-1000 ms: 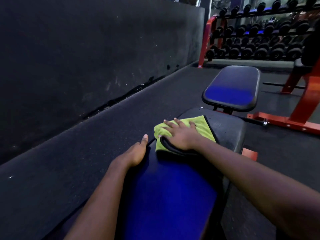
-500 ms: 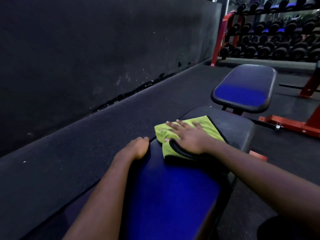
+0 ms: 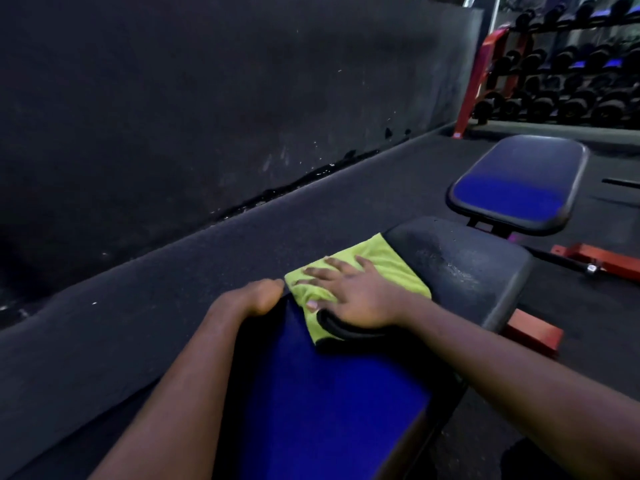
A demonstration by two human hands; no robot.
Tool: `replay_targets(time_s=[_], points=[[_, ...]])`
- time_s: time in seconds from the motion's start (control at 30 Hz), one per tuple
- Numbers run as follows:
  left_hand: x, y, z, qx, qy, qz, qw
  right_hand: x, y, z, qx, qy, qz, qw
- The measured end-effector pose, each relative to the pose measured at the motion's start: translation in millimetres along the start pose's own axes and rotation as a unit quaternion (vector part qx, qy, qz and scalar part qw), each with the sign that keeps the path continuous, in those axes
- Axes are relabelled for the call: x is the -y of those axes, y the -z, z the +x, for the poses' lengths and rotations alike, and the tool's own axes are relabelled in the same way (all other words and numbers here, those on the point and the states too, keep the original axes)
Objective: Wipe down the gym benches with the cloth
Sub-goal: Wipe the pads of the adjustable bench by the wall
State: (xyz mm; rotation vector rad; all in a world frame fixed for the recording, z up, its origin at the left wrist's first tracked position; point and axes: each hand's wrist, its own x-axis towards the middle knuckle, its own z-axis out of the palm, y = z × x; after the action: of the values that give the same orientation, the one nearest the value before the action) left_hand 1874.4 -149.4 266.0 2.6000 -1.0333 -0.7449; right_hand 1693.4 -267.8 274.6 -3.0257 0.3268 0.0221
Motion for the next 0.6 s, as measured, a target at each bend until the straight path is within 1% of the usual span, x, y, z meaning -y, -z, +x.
replay_targets(time_s=[0.07,0.2,0.27,0.3,0.37,0.43,0.47,0.53,0.6], points=[[9.7,-3.3,-3.7,0.012,-0.007,-0.015,1.000,-4.4,4.0,7.3,-0.001,-0.003,0.011,1.000],[10.9,-10.4,-11.8,0.018,-0.026,-0.028,0.999,-35.2,20.4,31.2,0.020,-0.114,0.004,0.993],[9.8,-10.7,-14.9,0.014,-0.022,-0.032,0.999,-26.7,19.9,36.4,0.014,-0.136,-0.014,0.990],[10.7,-10.0,-14.2,0.010,-0.017,-0.034,0.999,-19.0,15.8,34.7,0.001,-0.125,-0.018,0.992],[10.6,-8.4,-11.5,0.009,-0.017,-0.033,0.999,-10.0,7.1,21.9,-0.025,-0.073,-0.016,0.997],[7.5,-6.5,-7.3,0.013,-0.022,-0.024,0.999,-24.5,8.0,9.0,-0.022,-0.038,0.005,0.999],[5.1,-5.7,-5.6,0.015,-0.028,-0.019,0.999,-38.3,10.8,8.4,-0.010,-0.046,0.011,0.999],[-3.6,-4.6,-2.7,0.020,-0.037,-0.020,0.999,-64.5,17.9,15.4,0.003,-0.110,0.017,0.994],[-15.3,-5.4,0.4,0.015,-0.049,-0.017,0.999,-72.2,21.8,26.0,-0.002,-0.180,0.012,0.984]])
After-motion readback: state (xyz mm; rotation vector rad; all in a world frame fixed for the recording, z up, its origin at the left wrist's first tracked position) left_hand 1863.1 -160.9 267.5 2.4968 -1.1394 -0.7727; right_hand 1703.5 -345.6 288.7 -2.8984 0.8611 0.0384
